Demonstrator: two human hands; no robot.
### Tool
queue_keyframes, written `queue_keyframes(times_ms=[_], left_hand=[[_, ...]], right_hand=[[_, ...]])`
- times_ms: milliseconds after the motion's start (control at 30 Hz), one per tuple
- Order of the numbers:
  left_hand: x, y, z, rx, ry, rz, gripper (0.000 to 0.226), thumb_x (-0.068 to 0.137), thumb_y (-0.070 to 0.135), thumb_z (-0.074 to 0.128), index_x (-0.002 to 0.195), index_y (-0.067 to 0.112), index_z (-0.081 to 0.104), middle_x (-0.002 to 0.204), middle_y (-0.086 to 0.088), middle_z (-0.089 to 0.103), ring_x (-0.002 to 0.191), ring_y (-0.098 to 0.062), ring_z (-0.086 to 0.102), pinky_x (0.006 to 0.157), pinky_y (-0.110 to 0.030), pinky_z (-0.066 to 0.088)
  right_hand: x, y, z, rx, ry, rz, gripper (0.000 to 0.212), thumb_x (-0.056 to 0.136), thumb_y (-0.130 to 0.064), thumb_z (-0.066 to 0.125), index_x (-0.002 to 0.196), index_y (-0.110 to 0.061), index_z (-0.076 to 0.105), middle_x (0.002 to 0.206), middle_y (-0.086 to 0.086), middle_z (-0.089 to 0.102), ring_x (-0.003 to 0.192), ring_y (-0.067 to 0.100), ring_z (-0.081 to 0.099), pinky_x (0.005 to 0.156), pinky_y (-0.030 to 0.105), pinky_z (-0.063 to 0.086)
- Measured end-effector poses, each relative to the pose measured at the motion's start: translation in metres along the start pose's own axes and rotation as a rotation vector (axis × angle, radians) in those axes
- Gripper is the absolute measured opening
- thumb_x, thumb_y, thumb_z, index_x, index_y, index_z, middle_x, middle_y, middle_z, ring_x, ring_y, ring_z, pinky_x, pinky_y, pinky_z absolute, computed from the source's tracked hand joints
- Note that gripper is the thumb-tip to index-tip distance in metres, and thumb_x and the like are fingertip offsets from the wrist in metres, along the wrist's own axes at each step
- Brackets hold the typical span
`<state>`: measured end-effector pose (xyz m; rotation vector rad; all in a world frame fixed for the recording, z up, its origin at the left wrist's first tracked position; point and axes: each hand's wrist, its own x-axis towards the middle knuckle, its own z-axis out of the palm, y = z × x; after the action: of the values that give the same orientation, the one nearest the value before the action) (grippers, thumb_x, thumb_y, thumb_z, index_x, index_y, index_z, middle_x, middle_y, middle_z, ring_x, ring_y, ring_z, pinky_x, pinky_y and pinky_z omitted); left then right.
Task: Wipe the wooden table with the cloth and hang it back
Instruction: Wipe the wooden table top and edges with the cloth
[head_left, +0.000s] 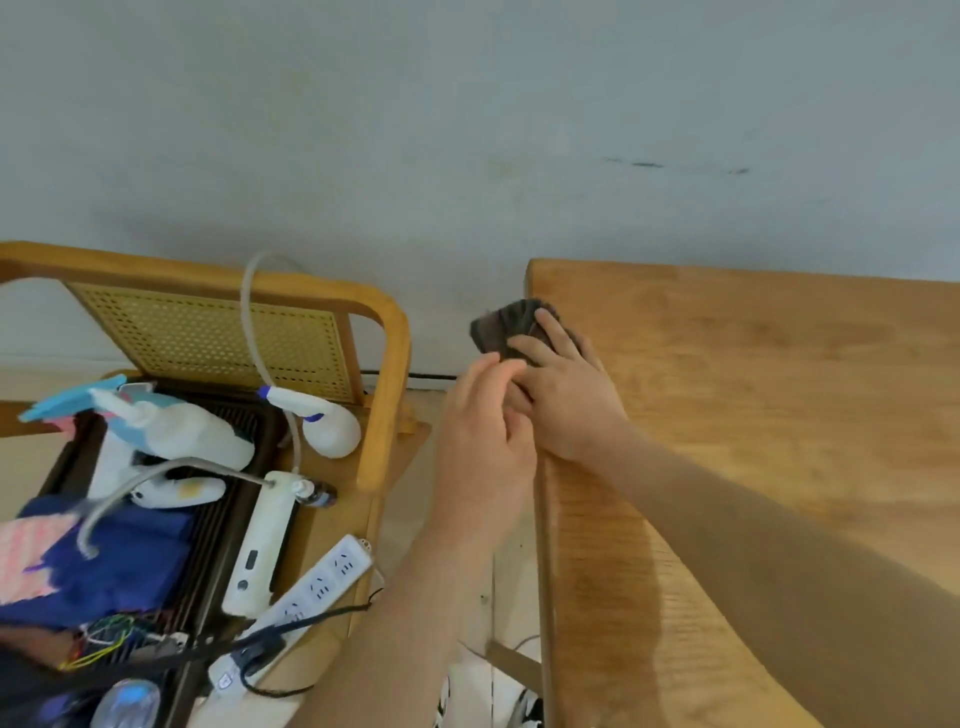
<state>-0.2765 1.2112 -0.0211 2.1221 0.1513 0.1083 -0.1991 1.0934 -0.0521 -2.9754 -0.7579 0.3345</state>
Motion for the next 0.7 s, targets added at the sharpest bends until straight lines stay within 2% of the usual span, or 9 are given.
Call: queue_keyframes(times_ms=[67,133,167,267,333,400,500,600,700], left_hand=[[0.020,-0.002,0.004,-0.113,-0.126,-0.173,0.045,0.096,0.017,0.040,0.141,0.021,0.037,0.147,0.005,0.036,0.134,-0.009,0.033,0.104,-0.018,0.025],[0.025,-0.005,0.020,-0.337,-0.258,-0.426,0.055,0.099,0.026,0.037,0.150,0.019,0.017,0.152,-0.002,0.031,0.137,-0.017,0.032,0.112,-0.030,0.025],[0.019,-0.006,0.031,-0.398,-0.310,-0.500,0.058,0.100,0.030,0.035,0.151,0.018,0.012,0.153,-0.005,0.030,0.136,-0.018,0.033,0.112,-0.032,0.024],[-0.013,-0.007,0.059,-0.355,-0.327,-0.505,0.059,0.101,0.039,0.030,0.151,0.019,0.007,0.153,-0.006,0.029,0.135,-0.018,0.033,0.107,-0.030,0.027],[-0.027,-0.010,0.069,-0.323,-0.254,-0.501,0.061,0.101,0.045,0.028,0.152,0.020,0.005,0.156,-0.004,0.023,0.141,-0.022,0.026,0.111,-0.033,0.024],[-0.041,-0.013,0.073,-0.280,-0.228,-0.499,0.063,0.100,0.047,0.026,0.152,0.018,0.005,0.158,-0.004,0.019,0.143,-0.023,0.022,0.112,-0.032,0.021],[-0.077,-0.014,0.074,-0.225,-0.218,-0.459,0.063,0.101,0.042,0.026,0.151,0.010,0.006,0.158,-0.006,0.018,0.144,-0.020,0.019,0.103,-0.016,0.014],[-0.120,-0.013,0.072,-0.179,-0.198,-0.423,0.062,0.101,0.039,0.028,0.151,0.007,0.007,0.157,-0.008,0.019,0.143,-0.020,0.019,0.100,-0.012,0.011],[-0.167,-0.014,0.069,-0.155,-0.174,-0.397,0.061,0.100,0.037,0.030,0.150,0.007,0.013,0.155,-0.008,0.025,0.141,-0.019,0.024,0.104,-0.008,0.015]], right_hand=[[-0.039,-0.013,0.005,0.075,0.048,-0.026,0.056,0.094,-0.047,0.021,0.131,-0.028,0.058,0.153,-0.005,0.038,0.151,0.022,0.007,0.120,0.050,0.012],[-0.084,-0.024,0.014,0.148,0.069,-0.030,0.046,0.095,-0.042,0.031,0.129,-0.028,0.060,0.152,-0.004,0.041,0.150,0.022,0.014,0.119,0.051,0.018],[-0.107,-0.029,0.018,0.180,0.068,-0.032,0.042,0.095,-0.041,0.036,0.127,-0.029,0.061,0.152,-0.005,0.041,0.150,0.021,0.014,0.119,0.049,0.018],[-0.176,-0.039,0.023,0.393,0.064,0.042,0.044,0.095,-0.040,0.042,0.137,-0.031,0.053,0.156,-0.009,0.032,0.149,0.008,0.012,0.122,0.035,0.013],[-0.217,-0.034,0.025,0.562,0.144,0.250,0.047,0.096,-0.037,0.044,0.143,-0.030,0.047,0.156,-0.012,0.031,0.145,0.004,0.022,0.118,0.028,0.023],[-0.261,-0.025,0.033,0.526,0.216,0.491,0.046,0.097,-0.034,0.043,0.143,-0.028,0.047,0.155,-0.009,0.034,0.144,0.010,0.028,0.115,0.037,0.033],[-0.307,-0.027,0.044,0.372,0.156,0.702,0.051,0.098,-0.036,0.038,0.148,-0.026,0.037,0.156,-0.006,0.025,0.147,0.019,0.020,0.114,0.052,0.031],[-0.310,-0.040,0.047,0.369,0.058,0.777,0.055,0.101,-0.034,0.041,0.153,-0.027,0.023,0.160,-0.005,0.012,0.150,0.019,0.006,0.120,0.050,0.017],[-0.300,-0.041,0.042,0.381,0.022,0.819,0.059,0.101,-0.038,0.041,0.155,-0.026,0.021,0.163,-0.002,0.011,0.151,0.021,0.005,0.121,0.047,0.012]])
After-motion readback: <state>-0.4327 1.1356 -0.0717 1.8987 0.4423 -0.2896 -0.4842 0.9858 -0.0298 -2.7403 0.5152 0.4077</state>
